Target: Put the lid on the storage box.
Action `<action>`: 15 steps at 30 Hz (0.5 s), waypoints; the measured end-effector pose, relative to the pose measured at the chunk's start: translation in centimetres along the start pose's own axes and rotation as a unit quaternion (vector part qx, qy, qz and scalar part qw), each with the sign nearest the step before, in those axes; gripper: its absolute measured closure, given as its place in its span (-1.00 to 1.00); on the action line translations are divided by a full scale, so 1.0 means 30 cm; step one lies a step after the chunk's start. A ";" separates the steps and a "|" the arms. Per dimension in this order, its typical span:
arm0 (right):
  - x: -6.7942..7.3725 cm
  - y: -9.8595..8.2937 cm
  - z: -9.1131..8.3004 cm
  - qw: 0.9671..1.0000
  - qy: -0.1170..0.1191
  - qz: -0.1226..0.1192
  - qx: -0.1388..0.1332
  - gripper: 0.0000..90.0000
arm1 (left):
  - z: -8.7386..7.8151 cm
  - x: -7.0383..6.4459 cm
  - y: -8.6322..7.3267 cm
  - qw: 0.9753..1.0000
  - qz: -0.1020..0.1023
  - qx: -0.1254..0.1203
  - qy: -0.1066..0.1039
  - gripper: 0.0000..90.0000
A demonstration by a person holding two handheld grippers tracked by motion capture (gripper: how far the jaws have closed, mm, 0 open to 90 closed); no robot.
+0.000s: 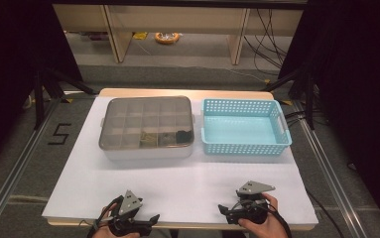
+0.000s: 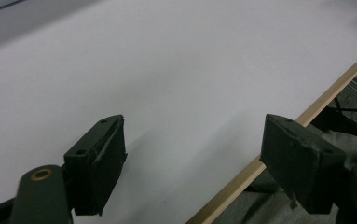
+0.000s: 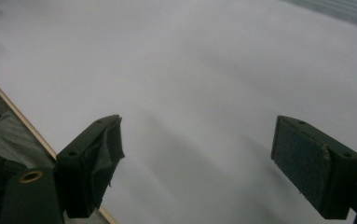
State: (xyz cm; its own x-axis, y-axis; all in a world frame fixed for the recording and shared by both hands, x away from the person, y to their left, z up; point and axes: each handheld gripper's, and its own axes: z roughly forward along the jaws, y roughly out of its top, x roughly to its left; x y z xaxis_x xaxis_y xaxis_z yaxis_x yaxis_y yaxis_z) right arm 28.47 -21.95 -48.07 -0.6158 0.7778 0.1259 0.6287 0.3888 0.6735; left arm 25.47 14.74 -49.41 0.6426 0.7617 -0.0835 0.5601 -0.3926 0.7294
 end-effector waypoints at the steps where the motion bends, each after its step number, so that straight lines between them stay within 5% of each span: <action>1: -0.001 -0.007 0.000 1.000 0.000 -0.004 0.000 -0.61 | 0.001 -0.002 -0.002 1.000 -0.003 -0.002 0.002 -0.53; 13: 0.000 -0.056 -0.017 1.000 -0.008 0.000 0.003 -0.61 | 0.003 0.005 -0.008 1.000 -0.002 0.001 0.003 -0.54; 14: -0.004 -0.060 -0.011 1.000 -0.006 -0.010 -0.007 -0.61 | -0.003 0.014 -0.007 1.000 0.019 0.015 0.007 -0.54; 15: -0.003 -0.061 -0.018 1.000 -0.007 -0.005 -0.002 -0.61 | 0.004 0.006 -0.007 1.000 -0.001 -0.001 0.003 -0.54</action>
State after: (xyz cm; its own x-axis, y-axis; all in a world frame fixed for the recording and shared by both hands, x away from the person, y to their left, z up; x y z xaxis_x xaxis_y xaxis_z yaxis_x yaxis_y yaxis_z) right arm 27.12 -22.97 -48.92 -0.6149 0.7809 0.1095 0.6207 0.3937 0.6780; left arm 25.54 14.90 -49.67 0.6374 0.7662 -0.0809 0.5613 -0.3898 0.7301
